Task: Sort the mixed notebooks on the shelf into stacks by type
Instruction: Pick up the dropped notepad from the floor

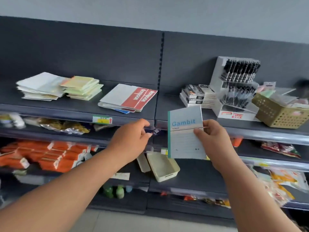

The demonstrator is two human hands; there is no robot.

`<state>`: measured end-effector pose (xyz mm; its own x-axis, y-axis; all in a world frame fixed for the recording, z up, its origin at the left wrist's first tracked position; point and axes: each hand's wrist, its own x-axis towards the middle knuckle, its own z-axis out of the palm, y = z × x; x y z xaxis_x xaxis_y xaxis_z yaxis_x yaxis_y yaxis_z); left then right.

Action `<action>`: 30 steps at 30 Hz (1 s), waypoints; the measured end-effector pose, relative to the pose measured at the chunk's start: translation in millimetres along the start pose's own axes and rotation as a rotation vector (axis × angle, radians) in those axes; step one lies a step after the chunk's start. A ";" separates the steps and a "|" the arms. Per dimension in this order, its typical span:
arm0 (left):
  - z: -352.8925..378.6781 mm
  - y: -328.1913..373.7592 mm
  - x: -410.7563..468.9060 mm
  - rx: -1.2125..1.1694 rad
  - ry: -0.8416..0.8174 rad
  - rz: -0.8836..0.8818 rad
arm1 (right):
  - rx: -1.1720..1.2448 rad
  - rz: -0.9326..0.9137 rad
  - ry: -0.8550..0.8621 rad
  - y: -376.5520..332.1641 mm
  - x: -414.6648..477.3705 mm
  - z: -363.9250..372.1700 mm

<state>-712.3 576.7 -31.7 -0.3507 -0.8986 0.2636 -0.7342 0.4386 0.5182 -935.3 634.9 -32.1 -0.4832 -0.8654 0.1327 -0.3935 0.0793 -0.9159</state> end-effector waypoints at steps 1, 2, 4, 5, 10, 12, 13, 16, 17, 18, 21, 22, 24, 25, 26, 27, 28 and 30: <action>-19.8 -18.2 -5.3 0.063 0.020 0.009 | -0.020 -0.034 -0.021 -15.4 -3.4 21.5; -39.3 -37.1 -10.8 0.122 0.040 0.014 | -0.040 -0.061 -0.039 -30.6 -7.1 43.0; -75.3 -75.0 -21.4 0.232 0.067 0.009 | -0.062 -0.100 -0.070 -58.3 -14.9 84.5; -91.2 -92.9 -26.2 0.279 0.078 0.003 | -0.061 -0.115 -0.081 -69.8 -18.6 104.4; -156.8 -165.0 -42.3 0.414 0.115 -0.025 | -0.052 -0.127 -0.157 -110.0 -32.2 193.3; -176.1 -186.6 -42.8 0.442 0.115 -0.038 | -0.051 -0.117 -0.191 -121.9 -34.2 221.5; -184.1 -196.6 -41.4 0.454 0.118 -0.040 | -0.062 -0.118 -0.201 -127.4 -33.1 234.1; -200.0 -223.3 -32.3 0.481 0.126 -0.031 | -0.078 -0.113 -0.211 -142.4 -23.8 267.1; -203.1 -232.0 -27.7 0.481 0.130 -0.032 | -0.070 -0.106 -0.213 -146.1 -18.8 277.0; -205.6 -240.3 -22.5 0.476 0.137 -0.033 | -0.061 -0.094 -0.217 -149.0 -12.7 286.4; -208.5 -264.6 -0.8 0.474 0.138 -0.045 | -0.030 -0.063 -0.216 -154.2 13.5 312.0; -208.8 -272.4 8.8 0.480 0.134 -0.047 | -0.015 -0.055 -0.209 -155.9 25.4 320.3; -210.2 -287.6 31.8 0.490 0.139 -0.049 | 0.035 -0.047 -0.204 -159.2 52.4 337.6; -210.8 -295.3 44.3 0.496 0.148 -0.049 | 0.067 -0.047 -0.205 -160.2 67.8 347.7; -211.6 -302.7 56.9 0.504 0.159 -0.054 | 0.089 -0.049 -0.203 -161.8 83.4 358.5; -212.5 -310.6 69.5 0.514 0.169 -0.063 | 0.108 -0.052 -0.207 -164.9 98.6 369.3; -214.4 -318.6 83.0 0.524 0.177 -0.072 | 0.135 -0.050 -0.216 -168.9 114.3 381.6; -219.6 -333.8 109.6 0.539 0.181 -0.087 | 0.192 -0.029 -0.238 -176.3 144.7 407.2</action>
<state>-378.0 334.4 3.0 -0.2057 -0.8937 0.3988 -0.9651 0.2527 0.0686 -617.4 294.2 -5.7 -0.2681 -0.9594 0.0881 -0.2387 -0.0224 -0.9708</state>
